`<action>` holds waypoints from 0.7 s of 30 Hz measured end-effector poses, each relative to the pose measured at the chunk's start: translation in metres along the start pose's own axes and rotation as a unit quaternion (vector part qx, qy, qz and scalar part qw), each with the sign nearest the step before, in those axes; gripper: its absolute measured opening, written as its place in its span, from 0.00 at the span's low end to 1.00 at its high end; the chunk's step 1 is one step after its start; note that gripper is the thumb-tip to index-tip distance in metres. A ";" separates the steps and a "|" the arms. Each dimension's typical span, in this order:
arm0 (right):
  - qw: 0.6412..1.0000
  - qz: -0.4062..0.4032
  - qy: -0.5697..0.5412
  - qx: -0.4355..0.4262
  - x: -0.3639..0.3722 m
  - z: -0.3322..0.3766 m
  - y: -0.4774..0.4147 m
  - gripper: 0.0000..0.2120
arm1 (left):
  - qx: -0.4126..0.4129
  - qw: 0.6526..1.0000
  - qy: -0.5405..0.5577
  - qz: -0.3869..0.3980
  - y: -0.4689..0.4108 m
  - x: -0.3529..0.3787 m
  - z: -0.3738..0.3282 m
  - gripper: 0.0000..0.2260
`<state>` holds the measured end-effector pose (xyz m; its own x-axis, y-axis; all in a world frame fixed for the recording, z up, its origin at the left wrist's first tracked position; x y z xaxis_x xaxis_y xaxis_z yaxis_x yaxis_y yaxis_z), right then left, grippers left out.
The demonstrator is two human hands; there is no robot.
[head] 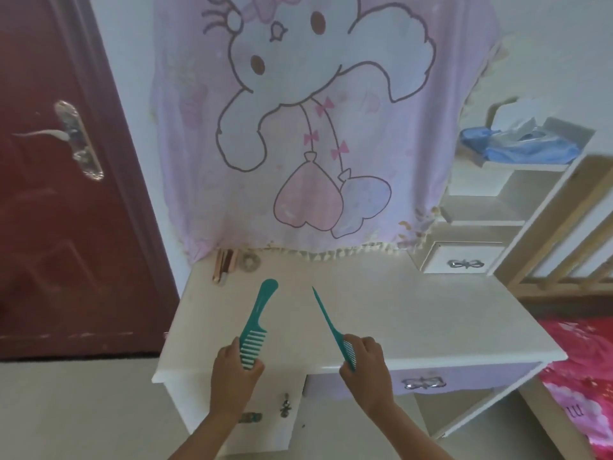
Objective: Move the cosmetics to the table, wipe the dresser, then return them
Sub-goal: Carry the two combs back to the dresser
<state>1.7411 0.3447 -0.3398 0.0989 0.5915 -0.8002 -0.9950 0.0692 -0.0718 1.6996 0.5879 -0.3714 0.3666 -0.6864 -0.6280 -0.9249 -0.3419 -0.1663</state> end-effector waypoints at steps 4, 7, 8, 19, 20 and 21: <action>0.999 0.027 0.020 0.020 0.031 0.031 -0.044 0.24 | -0.007 1.000 -0.014 0.018 -0.050 0.003 0.029 0.10; 0.998 0.044 0.029 0.027 0.057 0.051 -0.070 0.22 | -0.006 0.999 -0.019 0.041 -0.087 0.007 0.049 0.11; 0.998 0.045 0.029 0.028 0.063 0.056 -0.078 0.22 | -0.005 0.999 -0.017 0.046 -0.098 0.010 0.053 0.11; 0.989 0.095 0.107 0.047 0.092 0.041 -0.141 0.21 | -0.007 0.997 -0.028 0.077 -0.162 0.060 0.058 0.18; 0.989 0.099 0.108 0.039 0.094 0.040 -0.149 0.21 | -0.009 0.997 -0.035 0.074 -0.167 0.064 0.056 0.19; 0.989 0.102 0.106 0.032 0.095 0.040 -0.158 0.21 | -0.013 0.996 -0.045 0.071 -0.173 0.068 0.052 0.19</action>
<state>1.9078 0.4222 -0.3810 -0.1154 0.4180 -0.9011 -0.9905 0.0197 0.1360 1.8787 0.6339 -0.4248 0.2215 -0.6694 -0.7091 -0.9635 -0.2626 -0.0530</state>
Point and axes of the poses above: each hand's wrist, its own y-axis away from the middle knuckle, its own x-axis out of the palm, z = x × y, the point moved 7 cm from there along -y, towards the middle knuckle, and after that the axes turned 11 degrees about x, right-handed, at the moved point
